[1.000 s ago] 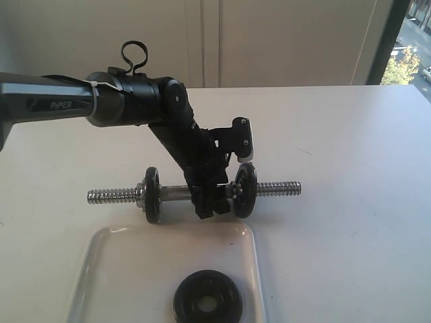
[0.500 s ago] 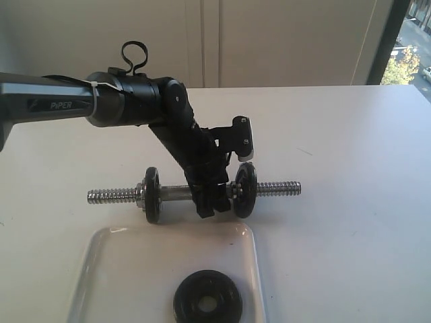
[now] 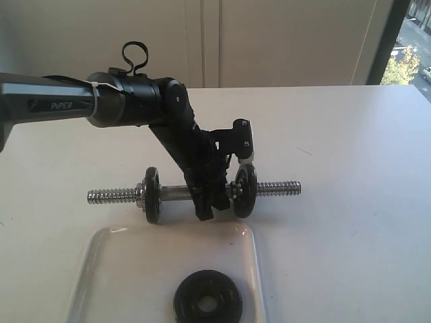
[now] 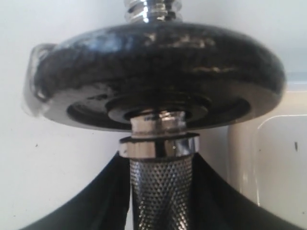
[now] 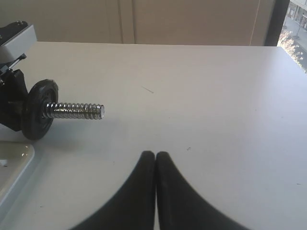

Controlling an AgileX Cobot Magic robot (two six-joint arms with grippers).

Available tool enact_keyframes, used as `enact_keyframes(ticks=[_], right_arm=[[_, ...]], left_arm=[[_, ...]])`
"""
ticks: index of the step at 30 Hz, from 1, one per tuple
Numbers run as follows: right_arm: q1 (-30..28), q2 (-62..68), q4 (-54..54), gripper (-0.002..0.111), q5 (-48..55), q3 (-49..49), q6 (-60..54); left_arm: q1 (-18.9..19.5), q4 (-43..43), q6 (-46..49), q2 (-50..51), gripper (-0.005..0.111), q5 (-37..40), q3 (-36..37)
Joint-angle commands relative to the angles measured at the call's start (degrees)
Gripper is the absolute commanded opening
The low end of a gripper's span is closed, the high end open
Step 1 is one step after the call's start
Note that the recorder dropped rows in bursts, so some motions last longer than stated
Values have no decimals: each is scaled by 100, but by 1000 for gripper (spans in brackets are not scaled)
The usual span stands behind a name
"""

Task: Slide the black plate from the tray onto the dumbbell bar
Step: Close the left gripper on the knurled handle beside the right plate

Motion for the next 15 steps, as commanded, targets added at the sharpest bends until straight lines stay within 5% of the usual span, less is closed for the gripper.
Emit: enact_keyframes(ticks=[1,11,15], right_arm=[[26,-30,-29,0,-50,13,37],[26,-30,-29,0,-50,13,37],[26,-30,-29,0,-50,13,37]], left_arm=[[-10,-73,-31,-26,36,113,-30],[-10,-58,-31,-26,0,113,-30],[3,-58,-273,-26,0,113,-30]])
